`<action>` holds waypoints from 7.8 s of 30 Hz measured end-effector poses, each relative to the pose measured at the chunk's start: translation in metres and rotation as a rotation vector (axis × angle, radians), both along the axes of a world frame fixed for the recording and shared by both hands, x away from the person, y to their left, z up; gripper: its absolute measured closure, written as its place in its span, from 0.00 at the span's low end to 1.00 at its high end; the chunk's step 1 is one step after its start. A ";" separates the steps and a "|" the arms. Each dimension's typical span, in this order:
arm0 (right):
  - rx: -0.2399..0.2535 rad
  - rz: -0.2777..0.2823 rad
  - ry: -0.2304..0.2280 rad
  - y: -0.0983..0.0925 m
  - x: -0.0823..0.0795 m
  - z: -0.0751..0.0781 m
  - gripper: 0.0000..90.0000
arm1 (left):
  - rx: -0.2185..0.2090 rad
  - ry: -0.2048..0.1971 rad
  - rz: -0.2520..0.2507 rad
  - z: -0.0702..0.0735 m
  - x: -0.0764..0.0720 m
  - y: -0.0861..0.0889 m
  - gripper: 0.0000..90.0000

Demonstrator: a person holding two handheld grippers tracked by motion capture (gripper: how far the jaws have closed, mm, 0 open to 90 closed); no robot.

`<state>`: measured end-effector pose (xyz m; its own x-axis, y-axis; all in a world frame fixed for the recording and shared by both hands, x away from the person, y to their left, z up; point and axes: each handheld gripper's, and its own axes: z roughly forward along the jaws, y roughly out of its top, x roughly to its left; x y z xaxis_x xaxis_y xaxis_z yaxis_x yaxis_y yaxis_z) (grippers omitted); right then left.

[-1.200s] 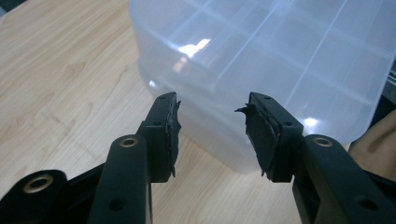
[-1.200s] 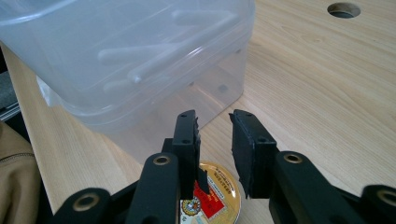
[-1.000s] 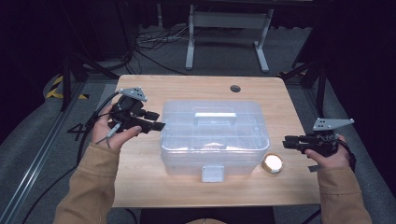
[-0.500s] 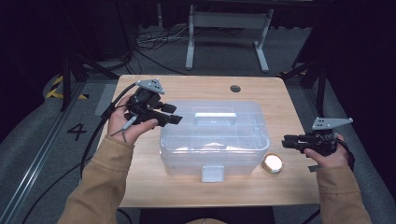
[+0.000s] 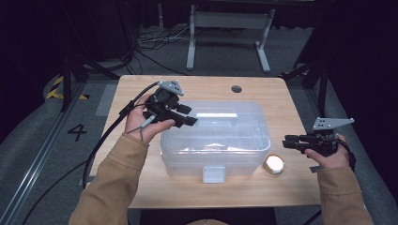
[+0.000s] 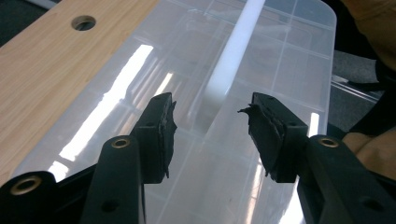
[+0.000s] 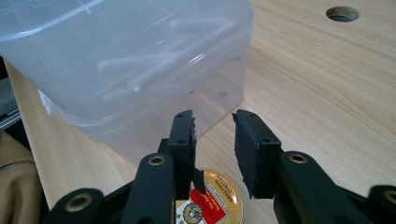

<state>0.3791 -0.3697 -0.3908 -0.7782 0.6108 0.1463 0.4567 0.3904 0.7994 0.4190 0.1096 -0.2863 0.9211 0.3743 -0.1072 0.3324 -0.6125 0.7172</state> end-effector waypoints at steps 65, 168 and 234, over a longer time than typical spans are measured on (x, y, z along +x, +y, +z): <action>0.044 0.111 0.004 0.023 -0.002 0.007 0.74 | 0.058 0.056 0.089 0.010 0.040 -0.027 0.82; 0.288 0.143 -0.173 0.065 0.017 0.042 1.00 | 0.021 0.019 0.127 -0.007 -0.058 0.030 0.94; 0.227 -0.235 -0.246 0.060 -0.007 0.038 0.67 | -0.200 -0.043 0.191 -0.040 -0.014 0.059 0.99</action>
<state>0.3718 -0.3092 -0.3532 -0.6502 0.7494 0.1249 0.2972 0.0996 0.9496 0.4049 0.1690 -0.3260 0.8413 0.5168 -0.1584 0.3946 -0.3869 0.8335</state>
